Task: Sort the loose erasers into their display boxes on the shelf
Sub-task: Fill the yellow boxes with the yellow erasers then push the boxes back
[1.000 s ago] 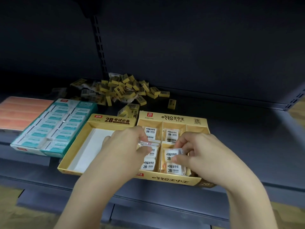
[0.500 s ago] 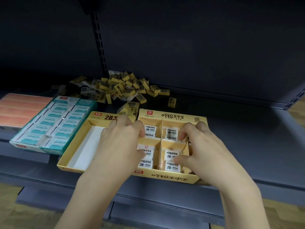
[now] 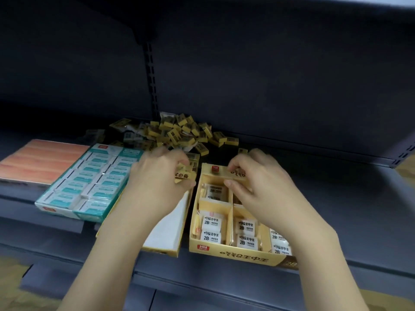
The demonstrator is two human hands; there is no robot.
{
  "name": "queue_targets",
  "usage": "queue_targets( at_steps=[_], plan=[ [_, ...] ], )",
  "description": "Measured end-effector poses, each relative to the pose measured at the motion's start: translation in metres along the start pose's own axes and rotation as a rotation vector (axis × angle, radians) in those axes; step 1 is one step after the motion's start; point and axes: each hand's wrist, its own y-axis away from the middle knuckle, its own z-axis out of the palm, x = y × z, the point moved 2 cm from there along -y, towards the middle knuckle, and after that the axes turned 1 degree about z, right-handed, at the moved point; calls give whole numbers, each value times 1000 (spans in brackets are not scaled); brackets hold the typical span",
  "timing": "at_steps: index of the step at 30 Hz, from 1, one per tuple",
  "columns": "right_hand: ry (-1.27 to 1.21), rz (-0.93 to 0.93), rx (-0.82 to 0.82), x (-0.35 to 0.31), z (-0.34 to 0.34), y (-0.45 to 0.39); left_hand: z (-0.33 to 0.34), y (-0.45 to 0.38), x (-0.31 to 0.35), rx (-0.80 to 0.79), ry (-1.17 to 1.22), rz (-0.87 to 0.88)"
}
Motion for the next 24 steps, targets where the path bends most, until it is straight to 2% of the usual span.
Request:
queue_targets(
  at_steps=[5, 10, 17, 20, 24],
  plan=[
    [112, -138, -8, -1, 2, -39, -12, -30, -22, 104, -48, 60],
    [276, -270, -57, 11, 10, -86, -21, -70, -44, 93, -218, 124],
    [476, -481, -42, 33, 35, -134, -29, -99, -73, -1, -313, 82],
    [551, -548, -77, 36, 49, -148, -31, -99, -83, 6, -305, 52],
    [561, -744, -68, 31, 68, -155, -31, -91, -98, 62, -303, 18]
  ],
)
